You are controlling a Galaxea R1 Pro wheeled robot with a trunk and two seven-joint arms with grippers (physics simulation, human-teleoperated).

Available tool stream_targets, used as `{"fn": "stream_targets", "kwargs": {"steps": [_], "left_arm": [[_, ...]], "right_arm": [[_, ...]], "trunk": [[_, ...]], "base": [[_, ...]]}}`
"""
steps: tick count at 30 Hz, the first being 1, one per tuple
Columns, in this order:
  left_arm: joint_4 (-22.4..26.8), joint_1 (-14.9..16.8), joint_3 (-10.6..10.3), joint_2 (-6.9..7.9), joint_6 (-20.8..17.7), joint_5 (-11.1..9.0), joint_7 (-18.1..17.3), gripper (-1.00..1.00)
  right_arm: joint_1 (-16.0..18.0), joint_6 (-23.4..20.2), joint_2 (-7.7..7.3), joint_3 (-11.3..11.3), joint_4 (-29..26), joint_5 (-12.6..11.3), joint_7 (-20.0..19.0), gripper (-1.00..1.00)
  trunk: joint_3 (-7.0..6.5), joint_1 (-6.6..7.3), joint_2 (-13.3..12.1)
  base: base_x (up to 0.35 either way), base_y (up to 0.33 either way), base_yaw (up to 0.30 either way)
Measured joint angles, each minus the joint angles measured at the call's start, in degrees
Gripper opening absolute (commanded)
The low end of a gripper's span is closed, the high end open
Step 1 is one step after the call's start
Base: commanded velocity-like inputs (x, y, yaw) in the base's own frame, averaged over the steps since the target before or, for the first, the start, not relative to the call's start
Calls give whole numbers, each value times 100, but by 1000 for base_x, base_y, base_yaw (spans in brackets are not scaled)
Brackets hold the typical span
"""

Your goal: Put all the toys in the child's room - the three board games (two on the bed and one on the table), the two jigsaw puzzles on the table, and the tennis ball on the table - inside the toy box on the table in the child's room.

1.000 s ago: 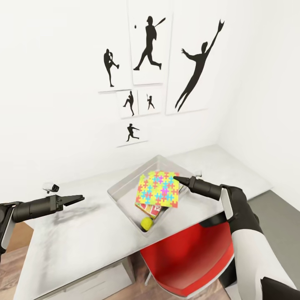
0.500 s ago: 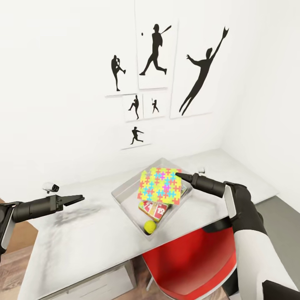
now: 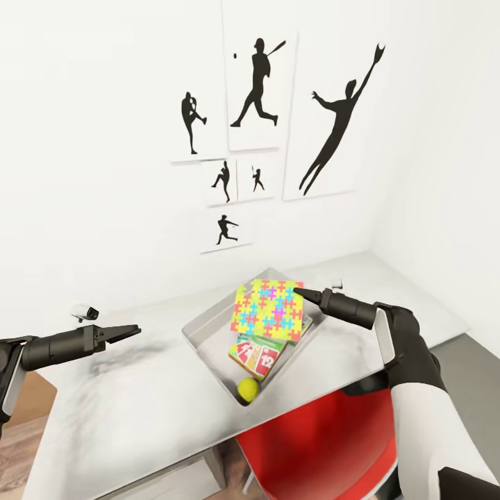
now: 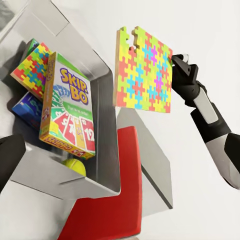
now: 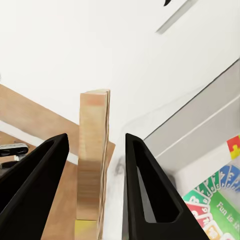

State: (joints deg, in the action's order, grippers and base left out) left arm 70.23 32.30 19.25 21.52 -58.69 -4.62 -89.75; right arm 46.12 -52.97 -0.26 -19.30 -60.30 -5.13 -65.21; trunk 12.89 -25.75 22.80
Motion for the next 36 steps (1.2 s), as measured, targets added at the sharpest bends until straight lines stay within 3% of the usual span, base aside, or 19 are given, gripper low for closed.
{"fn": "stream_targets", "kwargs": {"steps": [14, 17, 20, 26, 36], "left_arm": [[1, 0, 0, 0, 0, 0, 0, 100], [2, 0, 0, -1, 4, 0, 0, 100], [3, 0, 0, -1, 5, 0, 0, 100], [-1, 0, 0, 4, 6, 0, 0, 100], [-1, 0, 0, 5, 6, 6, 0, 100]], "right_arm": [[85, -62, 55, 10, 56, 11, 117, -100], [314, -134, 63, 16, 236, 16, 447, -100], [596, -72, 65, 19, 926, -2, 877, -100], [747, 421, 66, 11, 1556, -11, 1043, -100], [752, 1005, 17, -3, 1924, 12, 1251, -100]], "trunk": [[0, 0, 0], [0, 0, 0], [0, -1, -1], [0, 0, 0], [0, 0, 0]], "base": [[33, -2, 0], [1, 0, 0], [0, 0, 0], [0, 0, 0], [0, 0, 0]]}}
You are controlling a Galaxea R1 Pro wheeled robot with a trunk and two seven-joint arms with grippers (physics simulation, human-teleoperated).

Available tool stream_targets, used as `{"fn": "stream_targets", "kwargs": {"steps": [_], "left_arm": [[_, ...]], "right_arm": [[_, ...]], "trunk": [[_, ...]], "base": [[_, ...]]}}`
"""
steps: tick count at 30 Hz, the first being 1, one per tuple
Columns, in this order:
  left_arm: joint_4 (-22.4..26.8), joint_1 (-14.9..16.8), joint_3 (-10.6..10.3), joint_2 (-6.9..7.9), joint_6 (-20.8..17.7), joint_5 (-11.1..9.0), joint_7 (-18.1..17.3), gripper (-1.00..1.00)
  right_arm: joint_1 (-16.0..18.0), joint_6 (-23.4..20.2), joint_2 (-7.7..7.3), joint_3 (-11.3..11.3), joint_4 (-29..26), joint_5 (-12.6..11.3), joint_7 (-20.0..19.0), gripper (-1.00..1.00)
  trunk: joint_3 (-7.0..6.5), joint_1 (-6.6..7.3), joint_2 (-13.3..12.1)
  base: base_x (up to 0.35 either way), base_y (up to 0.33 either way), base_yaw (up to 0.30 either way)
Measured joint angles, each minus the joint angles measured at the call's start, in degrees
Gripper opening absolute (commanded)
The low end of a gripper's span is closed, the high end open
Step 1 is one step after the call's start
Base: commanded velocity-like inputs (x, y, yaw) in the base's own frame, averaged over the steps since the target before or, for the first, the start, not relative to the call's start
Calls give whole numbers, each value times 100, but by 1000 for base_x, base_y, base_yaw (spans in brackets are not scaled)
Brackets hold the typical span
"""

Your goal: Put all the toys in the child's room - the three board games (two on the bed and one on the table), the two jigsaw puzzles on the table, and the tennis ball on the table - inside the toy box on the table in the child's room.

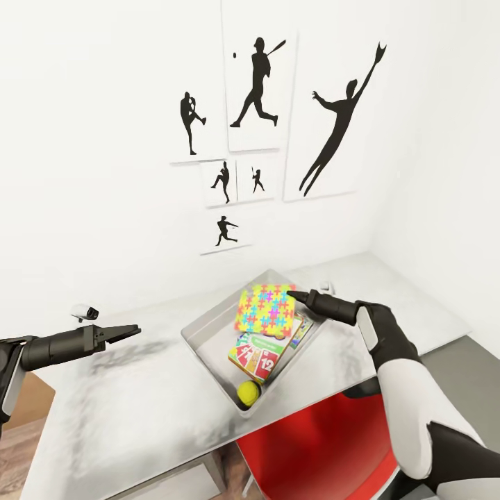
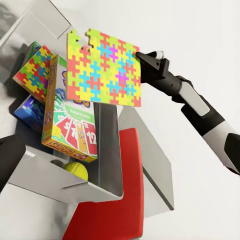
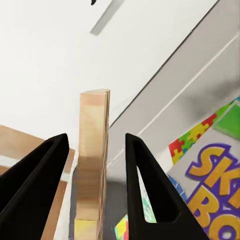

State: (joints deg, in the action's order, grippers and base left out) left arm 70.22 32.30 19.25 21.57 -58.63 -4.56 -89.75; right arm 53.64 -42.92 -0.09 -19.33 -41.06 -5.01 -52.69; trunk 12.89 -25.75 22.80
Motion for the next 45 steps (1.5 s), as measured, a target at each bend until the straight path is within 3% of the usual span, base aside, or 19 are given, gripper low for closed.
{"fn": "stream_targets", "kwargs": {"steps": [9, 26, 27, 45], "left_arm": [[0, 0, 0, 0, 0, -3, 0, 100], [3, 0, 0, 2, 0, -4, 0, 100], [2, 0, 0, 1, 0, -3, 0, 100], [1, 0, 0, -1, 0, 1, 0, 100]], "right_arm": [[0, 411, -37, -8, 278, -10, 23, -100], [0, 442, -35, -9, 290, -17, 20, -100], [0, 442, -36, -9, 290, -18, 21, 100], [0, 435, -53, -17, 290, -4, 24, 100]], "trunk": [[0, 0, 0], [0, 0, 0], [0, 0, 0], [0, 0, 0]], "base": [[0, 0, 0], [0, 0, 0], [0, 0, 0], [0, 0, 0]]}}
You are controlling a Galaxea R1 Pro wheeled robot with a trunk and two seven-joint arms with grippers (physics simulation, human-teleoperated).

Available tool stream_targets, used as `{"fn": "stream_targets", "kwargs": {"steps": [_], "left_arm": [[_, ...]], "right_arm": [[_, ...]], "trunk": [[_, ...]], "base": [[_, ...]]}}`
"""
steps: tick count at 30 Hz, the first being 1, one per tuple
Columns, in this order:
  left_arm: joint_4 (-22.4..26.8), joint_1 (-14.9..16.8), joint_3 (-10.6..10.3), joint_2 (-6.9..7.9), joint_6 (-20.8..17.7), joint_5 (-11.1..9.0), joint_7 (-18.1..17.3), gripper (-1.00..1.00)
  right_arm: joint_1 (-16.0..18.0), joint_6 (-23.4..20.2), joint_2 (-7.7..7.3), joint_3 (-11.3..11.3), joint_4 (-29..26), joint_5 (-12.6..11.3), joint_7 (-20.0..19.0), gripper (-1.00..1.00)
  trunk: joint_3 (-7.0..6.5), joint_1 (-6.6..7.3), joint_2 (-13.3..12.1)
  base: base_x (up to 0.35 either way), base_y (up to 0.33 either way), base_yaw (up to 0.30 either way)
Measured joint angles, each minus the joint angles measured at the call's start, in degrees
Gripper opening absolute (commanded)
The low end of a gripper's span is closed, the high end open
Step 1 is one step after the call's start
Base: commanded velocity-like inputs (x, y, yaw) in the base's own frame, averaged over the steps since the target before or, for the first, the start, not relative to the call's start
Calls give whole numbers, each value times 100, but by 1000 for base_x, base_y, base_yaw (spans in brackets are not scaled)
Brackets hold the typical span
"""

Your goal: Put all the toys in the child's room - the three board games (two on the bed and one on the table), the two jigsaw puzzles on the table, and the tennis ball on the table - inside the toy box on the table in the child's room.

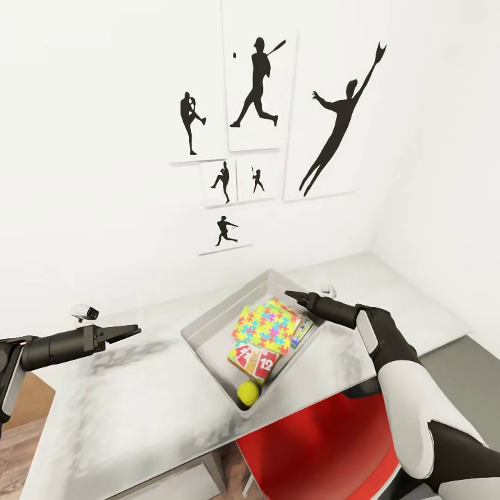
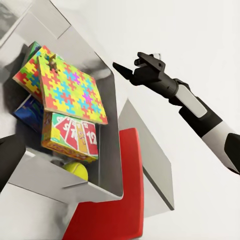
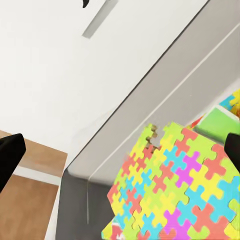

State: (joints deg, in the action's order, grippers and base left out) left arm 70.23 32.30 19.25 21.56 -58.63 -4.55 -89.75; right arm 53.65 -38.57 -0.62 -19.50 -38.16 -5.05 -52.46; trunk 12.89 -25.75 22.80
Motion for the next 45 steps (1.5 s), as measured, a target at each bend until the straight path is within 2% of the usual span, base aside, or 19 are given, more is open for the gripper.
{"fn": "stream_targets", "kwargs": {"steps": [10, 11, 15, 18, 20, 21, 24, 26, 28, 31, 40, 43, 45], "left_arm": [[1, 0, 0, 4, 0, 0, 0, 100], [1, 0, 0, 5, 0, 0, 0, 100], [-1, 0, 0, 5, 0, 0, 0, 100], [0, 0, 0, 5, 0, 0, 0, 100], [0, 0, 0, 5, 0, 0, 0, 100], [0, -1, 1, 6, -1, 0, 0, 100], [0, -1, 0, 5, 0, -1, 0, 100], [1, 0, 0, 5, 0, 1, 0, 100], [0, 0, 0, 4, 0, 1, 0, 100], [0, 1, -1, 4, 0, 2, -1, 100], [-1, 2, 6, 4, 1, 1, -1, 100], [0, -2, 19, 4, 5, 1, -1, 100], [-1, -5, 99, 4, 7, 1, 0, 100]], "right_arm": [[0, -17, -11, -5, -7, 2, -4, 100], [-45, -52, -32, -221, -52, -34, -29, 100], [-121, -93, -58, -380, -82, -57, -89, 100], [-256, -103, -225, -482, -89, -69, -595, 100], [-449, -90, -369, -569, -110, -72, -1211, 100], [-664, -89, -461, -649, -242, -75, -1739, 100], [-1204, -234, -533, -915, -1108, -86, -2633, 100], [-1518, -656, -510, -1093, -1987, -89, -2906, 100], [-1746, -1086, -496, -1170, -2777, -90, -3040, 100], [-1949, -1407, -491, -1221, -3461, -98, -3117, 100], [-2340, -1458, -496, -1293, -3655, -137, -3180, 100], [-2686, -1435, -494, -1501, -3689, -432, -3228, 100], [-2967, -1381, -493, -1615, -3699, -686, -3320, 100]], "trunk": [[0, 0, 0], [0, 0, 0], [0, 0, 0], [0, 0, 0], [1, 0, 0], [1, 1, 1], [0, 0, 1], [-1, -1, 0], [-6, -1, 0], [-22, -2, 0], [-83, 0, 1], [-103, 0, 1], [-117, 1, 1]], "base": [[0, 0, 0], [0, 0, 0], [0, 0, 0], [0, 0, 0], [0, 0, 0], [0, 0, 0], [-47, 20, 0], [-141, 91, -21], [-207, 135, -100], [-242, 156, -168], [-134, 88, -198], [-8, 6, -201], [-3, 2, -201]]}}
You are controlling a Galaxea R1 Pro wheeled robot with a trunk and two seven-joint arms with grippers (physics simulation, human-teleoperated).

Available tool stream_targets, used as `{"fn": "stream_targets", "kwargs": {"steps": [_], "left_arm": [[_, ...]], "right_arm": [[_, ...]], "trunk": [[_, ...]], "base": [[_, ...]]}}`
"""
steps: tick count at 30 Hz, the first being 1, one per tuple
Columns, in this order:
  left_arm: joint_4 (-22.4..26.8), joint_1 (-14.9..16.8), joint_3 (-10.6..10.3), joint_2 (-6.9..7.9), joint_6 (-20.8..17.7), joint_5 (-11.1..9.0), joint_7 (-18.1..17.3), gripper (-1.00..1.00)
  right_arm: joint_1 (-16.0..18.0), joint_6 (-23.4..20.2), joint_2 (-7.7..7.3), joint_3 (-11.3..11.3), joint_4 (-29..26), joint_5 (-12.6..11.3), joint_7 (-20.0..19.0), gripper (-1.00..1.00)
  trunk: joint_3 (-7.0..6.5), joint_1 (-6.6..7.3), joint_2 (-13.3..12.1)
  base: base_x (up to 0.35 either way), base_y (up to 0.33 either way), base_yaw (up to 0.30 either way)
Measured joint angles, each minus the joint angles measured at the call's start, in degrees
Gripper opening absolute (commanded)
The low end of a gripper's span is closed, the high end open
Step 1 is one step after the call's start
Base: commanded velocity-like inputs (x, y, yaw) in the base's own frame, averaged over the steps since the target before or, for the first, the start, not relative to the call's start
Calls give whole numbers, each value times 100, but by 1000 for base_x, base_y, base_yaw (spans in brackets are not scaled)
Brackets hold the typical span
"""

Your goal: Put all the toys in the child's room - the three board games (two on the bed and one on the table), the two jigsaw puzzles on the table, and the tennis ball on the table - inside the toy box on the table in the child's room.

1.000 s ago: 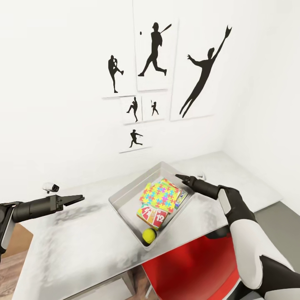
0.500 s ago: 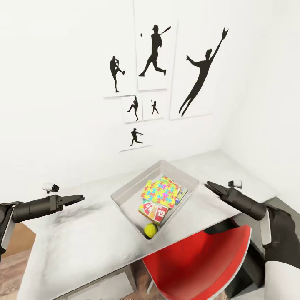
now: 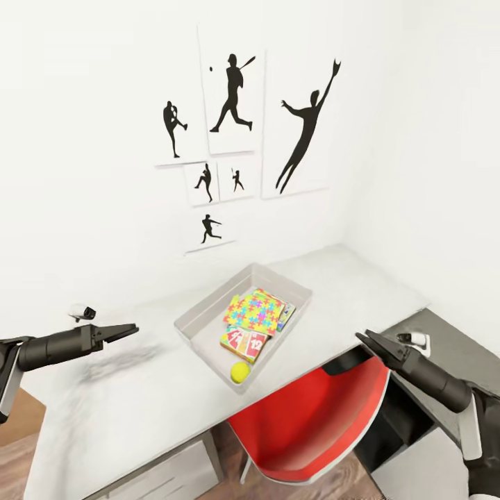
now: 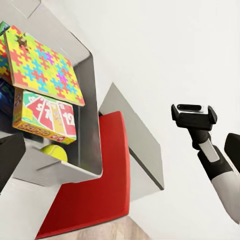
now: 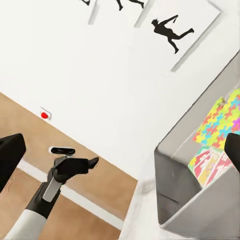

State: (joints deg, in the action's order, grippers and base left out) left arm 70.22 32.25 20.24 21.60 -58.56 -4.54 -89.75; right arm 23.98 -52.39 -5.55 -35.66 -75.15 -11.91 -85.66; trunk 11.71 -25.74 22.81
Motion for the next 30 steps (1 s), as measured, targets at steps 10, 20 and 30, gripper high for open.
{"fn": "stream_targets", "kwargs": {"steps": [10, 20, 30], "left_arm": [[-1, -2, 247, 8, 2, -5, 0, 100], [18, -4, 252, 8, 2, -10, 1, 100], [17, -2, 251, 6, 2, -10, 0, 100]], "right_arm": [[-801, 820, -40, -327, 31, -350, -279, 100], [-821, 895, -63, -612, 63, -346, -279, 100], [-822, 911, -31, -622, 71, -340, -258, 100]], "trunk": [[-70, -3, -1], [-83, -1, -1], [-108, -3, -2]], "base": [[-107, 28, -195], [-79, 12, -25], [-188, 66, -97]]}}
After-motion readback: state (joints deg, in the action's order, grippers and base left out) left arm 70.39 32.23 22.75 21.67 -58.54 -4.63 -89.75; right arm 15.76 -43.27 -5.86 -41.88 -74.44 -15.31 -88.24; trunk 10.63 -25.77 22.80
